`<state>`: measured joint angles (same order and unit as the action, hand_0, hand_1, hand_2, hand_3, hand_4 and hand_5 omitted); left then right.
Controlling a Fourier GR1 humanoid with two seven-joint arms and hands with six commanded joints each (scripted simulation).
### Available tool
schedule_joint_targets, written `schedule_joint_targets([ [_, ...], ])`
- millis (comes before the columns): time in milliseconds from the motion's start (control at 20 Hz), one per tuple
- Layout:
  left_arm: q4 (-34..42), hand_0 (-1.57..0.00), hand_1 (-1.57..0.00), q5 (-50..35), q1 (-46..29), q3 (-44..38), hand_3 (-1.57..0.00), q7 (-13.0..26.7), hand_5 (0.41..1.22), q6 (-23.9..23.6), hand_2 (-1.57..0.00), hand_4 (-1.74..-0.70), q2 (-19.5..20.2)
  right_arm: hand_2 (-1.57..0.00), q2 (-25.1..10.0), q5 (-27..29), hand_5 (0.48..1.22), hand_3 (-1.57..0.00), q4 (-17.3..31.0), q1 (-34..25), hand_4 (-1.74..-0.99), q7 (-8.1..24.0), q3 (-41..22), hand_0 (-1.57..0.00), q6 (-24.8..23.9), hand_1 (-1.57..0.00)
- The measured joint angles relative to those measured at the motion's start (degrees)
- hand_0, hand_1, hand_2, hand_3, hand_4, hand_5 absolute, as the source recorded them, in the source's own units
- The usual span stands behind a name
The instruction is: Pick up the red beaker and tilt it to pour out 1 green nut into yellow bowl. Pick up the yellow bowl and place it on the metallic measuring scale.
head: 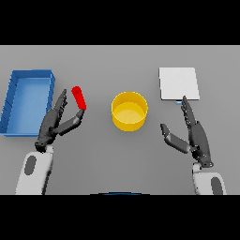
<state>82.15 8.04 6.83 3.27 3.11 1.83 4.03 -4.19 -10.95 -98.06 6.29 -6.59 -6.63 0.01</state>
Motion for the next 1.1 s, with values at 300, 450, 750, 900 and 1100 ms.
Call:
schedule_joint_targets([
  [300,-9.9,0.0,0.0,0.5,8.9,-1.5,0.0,-4.0,0.651,-0.2,0.0,-1.2,-0.4,0.0,-0.9,0.2,0.627,0.0,-0.3,-0.7,-1.222,0.9,0.6,0.0,0.2,0.0],
  [450,-13.0,0.0,0.0,2.0,11.5,-1.6,0.0,-4.1,0.661,-1.0,0.0,-1.2,0.1,0.0,-0.4,0.8,0.631,0.0,0.1,-0.8,-1.226,1.1,0.6,0.0,0.4,0.0],
  [750,-22.5,0.0,0.0,2.8,17.8,-3.5,0.0,-5.7,0.678,-3.1,0.0,-1.22,-0.8,0.0,-0.7,1.0,0.641,0.0,-0.5,0.4,-1.241,1.3,0.8,0.0,0.6,0.0],
  [900,-25.8,0.0,0.0,1.8,19.2,-4.8,0.0,-9.5,0.7,-3.1,0.0,-1.27,-1.4,0.0,-0.1,0.6,0.643,0.0,-1.6,0.6,-1.244,1.0,0.4,0.0,0.0,0.0],
  [1100,-32.0,-0.08,-0.09,-0.8,23.0,-8.1,-0.13,-13.2,0.761,-3.9,-0.16,-1.36,-3.2,0.0,-0.5,1.7,0.645,0.0,-1.9,0.5,-1.242,1.7,1.0,0.0,0.4,0.0],
])
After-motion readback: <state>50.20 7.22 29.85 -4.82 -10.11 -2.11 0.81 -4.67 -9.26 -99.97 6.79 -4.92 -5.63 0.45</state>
